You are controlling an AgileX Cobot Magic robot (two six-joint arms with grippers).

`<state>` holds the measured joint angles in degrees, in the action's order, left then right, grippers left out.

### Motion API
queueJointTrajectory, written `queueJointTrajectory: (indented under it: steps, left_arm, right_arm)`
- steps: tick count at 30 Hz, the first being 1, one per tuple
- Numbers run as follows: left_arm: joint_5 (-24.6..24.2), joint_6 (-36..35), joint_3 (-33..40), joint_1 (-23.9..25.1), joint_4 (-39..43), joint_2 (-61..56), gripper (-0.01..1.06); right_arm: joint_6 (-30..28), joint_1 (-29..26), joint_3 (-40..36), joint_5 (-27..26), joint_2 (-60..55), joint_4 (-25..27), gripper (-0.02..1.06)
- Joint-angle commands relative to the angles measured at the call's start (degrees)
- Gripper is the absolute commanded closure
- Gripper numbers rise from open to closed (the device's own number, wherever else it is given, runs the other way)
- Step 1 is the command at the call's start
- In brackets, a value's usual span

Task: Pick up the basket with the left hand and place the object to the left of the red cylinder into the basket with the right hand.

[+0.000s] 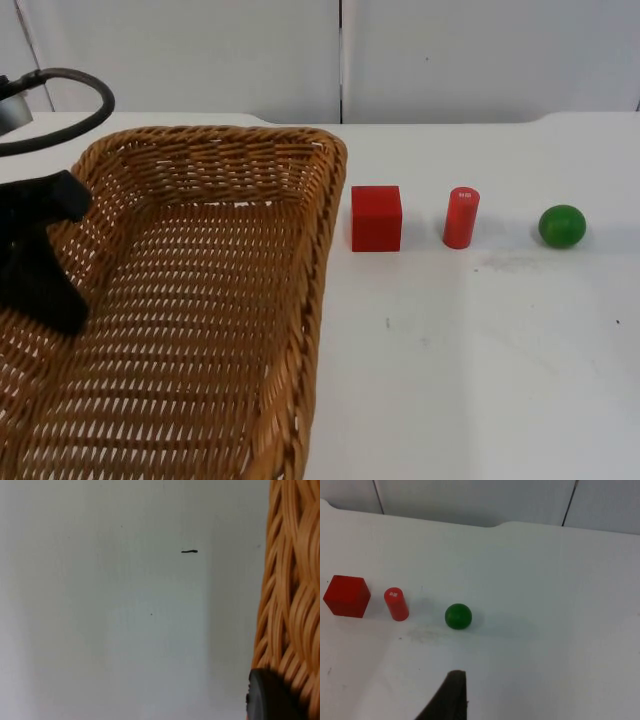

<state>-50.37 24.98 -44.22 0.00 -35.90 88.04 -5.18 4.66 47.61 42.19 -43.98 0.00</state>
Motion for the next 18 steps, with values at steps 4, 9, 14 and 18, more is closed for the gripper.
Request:
queueJointTrajectory:
  steps: [4,9,14,18]
  left_arm:
    - [-0.21,-0.59,-0.11,0.0,-0.67,-0.77,1.05]
    - [0.35,-0.8,-0.11,0.0,-0.56,-0.77,1.05]
    - [0.33,-0.8,-0.11,0.0,-0.69,-0.77,1.05]
    - [0.33,-0.8,-0.11,0.0,-0.69,-0.77,1.05]
  right_arm:
    - [-0.47,-0.11,-0.14,-0.08,0.19,0.47,-0.01]
    - [-1.72,-0.11,0.0,-0.62,-0.48,0.51,-0.01]
    - [-1.72,-0.11,0.15,-3.16,-6.14,1.84,-0.01]
    - [-1.72,-0.11,2.57,-3.04,-11.15,1.84,-0.01]
